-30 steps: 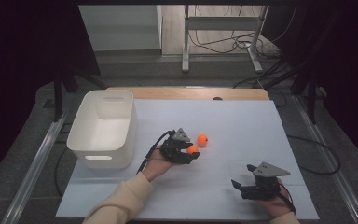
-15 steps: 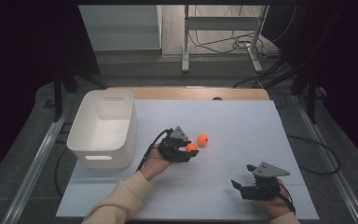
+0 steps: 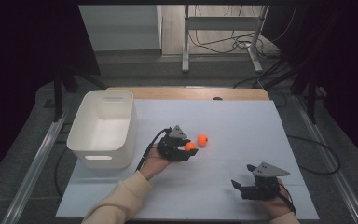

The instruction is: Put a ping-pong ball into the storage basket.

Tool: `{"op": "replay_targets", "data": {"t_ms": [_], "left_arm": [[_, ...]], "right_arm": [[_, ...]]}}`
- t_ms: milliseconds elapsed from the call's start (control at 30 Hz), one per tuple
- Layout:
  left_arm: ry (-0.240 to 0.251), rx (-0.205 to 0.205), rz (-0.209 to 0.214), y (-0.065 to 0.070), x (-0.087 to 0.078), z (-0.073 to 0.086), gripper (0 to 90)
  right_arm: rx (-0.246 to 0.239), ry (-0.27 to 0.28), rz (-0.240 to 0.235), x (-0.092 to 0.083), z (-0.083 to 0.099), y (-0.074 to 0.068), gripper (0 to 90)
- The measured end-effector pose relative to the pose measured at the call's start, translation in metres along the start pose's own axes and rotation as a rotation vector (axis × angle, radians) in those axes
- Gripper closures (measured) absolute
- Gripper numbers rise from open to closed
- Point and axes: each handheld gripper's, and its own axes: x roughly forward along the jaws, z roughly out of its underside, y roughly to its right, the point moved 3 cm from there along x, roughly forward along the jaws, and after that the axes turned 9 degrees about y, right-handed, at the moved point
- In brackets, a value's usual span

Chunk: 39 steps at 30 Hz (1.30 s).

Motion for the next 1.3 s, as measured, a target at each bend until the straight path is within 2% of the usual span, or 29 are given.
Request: {"op": "replay_targets", "data": {"t_ms": [367, 1033, 1300], "left_arm": [[0.019, -0.005, -0.01, -0.005, -0.007, -0.003, 50.2], [0.022, -0.009, -0.016, -0.006, -0.009, -0.003, 50.1], [0.049, -0.022, -0.039, -0.016, -0.02, -0.007, 50.2]], "right_arm": [[0.003, -0.001, 0.001, 0.0, 0.0, 0.0, 15.4], [-0.005, -0.003, 0.007, 0.0, 0.0, 0.0, 15.4], [-0.009, -0.004, 0.006, 0.0, 0.0, 0.0, 15.4]]}}
